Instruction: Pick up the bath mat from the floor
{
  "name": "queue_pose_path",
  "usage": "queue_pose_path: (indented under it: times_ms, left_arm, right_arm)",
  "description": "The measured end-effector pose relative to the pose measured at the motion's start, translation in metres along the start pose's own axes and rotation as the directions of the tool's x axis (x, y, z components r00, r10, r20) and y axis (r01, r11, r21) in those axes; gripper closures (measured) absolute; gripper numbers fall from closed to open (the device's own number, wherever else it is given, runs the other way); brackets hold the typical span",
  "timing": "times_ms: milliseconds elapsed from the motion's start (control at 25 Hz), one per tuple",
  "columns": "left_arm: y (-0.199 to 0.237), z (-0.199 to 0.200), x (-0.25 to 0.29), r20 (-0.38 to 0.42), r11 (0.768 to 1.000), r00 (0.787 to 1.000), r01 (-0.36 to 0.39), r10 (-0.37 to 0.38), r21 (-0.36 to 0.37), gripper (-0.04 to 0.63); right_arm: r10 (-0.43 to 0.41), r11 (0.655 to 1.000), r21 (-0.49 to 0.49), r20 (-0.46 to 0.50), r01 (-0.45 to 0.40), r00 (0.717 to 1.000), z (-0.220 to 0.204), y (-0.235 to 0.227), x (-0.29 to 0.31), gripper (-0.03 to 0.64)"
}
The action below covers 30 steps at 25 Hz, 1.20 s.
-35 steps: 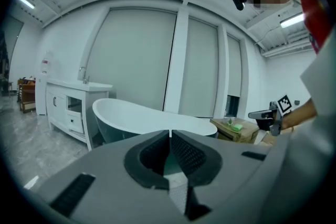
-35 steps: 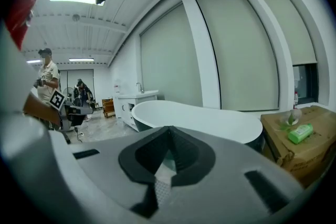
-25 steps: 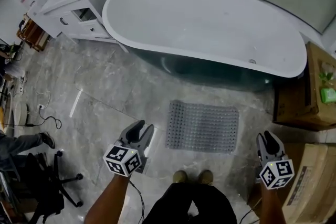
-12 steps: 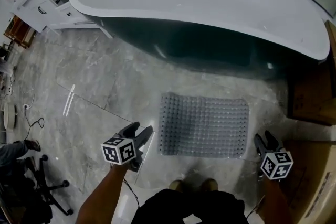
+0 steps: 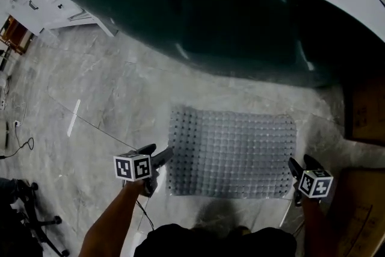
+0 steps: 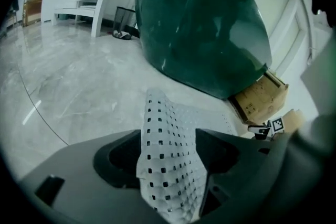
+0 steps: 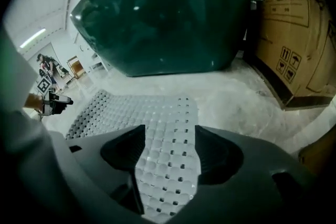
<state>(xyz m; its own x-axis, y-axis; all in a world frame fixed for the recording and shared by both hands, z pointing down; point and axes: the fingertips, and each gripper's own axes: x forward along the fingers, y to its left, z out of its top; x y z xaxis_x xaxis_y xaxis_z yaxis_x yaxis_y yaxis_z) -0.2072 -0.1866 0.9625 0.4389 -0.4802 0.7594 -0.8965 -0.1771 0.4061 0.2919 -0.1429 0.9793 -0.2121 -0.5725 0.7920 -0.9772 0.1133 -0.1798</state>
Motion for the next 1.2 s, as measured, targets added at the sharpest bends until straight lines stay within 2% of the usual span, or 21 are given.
queue_pose_path:
  times_ms: [240, 480, 720, 880, 960, 1080, 1200]
  left_arm:
    - [0.015, -0.032, 0.05, -0.062, 0.998, 0.997, 0.046, -0.049, -0.051, 0.288]
    - [0.014, -0.056, 0.07, -0.138, 0.998, 0.989, 0.051, -0.056, -0.034, 0.288]
    - [0.017, -0.066, 0.083, -0.131, 0.999, 0.991, 0.028, -0.032, -0.034, 0.295]
    - [0.013, -0.064, 0.08, -0.134, 0.999, 0.99, 0.039, -0.04, -0.011, 0.349]
    - [0.007, -0.063, 0.08, -0.133, 0.999, 0.99, 0.05, -0.048, 0.008, 0.386]
    - [-0.001, -0.064, 0.08, -0.133, 0.997, 0.989, 0.065, -0.06, 0.033, 0.421]
    - [-0.007, -0.062, 0.08, -0.127, 0.996, 0.99, 0.075, -0.068, 0.053, 0.448]
  right_arm:
    - [0.007, 1.0, 0.022, -0.041, -0.006, 0.999, -0.038, -0.016, 0.047, 0.298]
    - [-0.019, 1.0, 0.022, -0.085, 0.021, 0.996, -0.055, -0.02, 0.074, 0.279]
    - [-0.076, 0.997, 0.026, -0.1, 0.079, 0.992, -0.064, -0.03, 0.083, 0.266]
    - [-0.073, 0.997, 0.013, -0.09, 0.074, 0.993, -0.062, -0.025, 0.081, 0.32]
    - [-0.041, 0.999, 0.021, -0.091, 0.043, 0.995, -0.062, -0.018, 0.081, 0.359]
    - [-0.001, 1.0, 0.03, -0.084, 0.003, 0.996, -0.062, -0.008, 0.082, 0.451]
    - [0.026, 1.0, 0.009, -0.067, -0.026, 0.997, -0.059, -0.001, 0.08, 0.495]
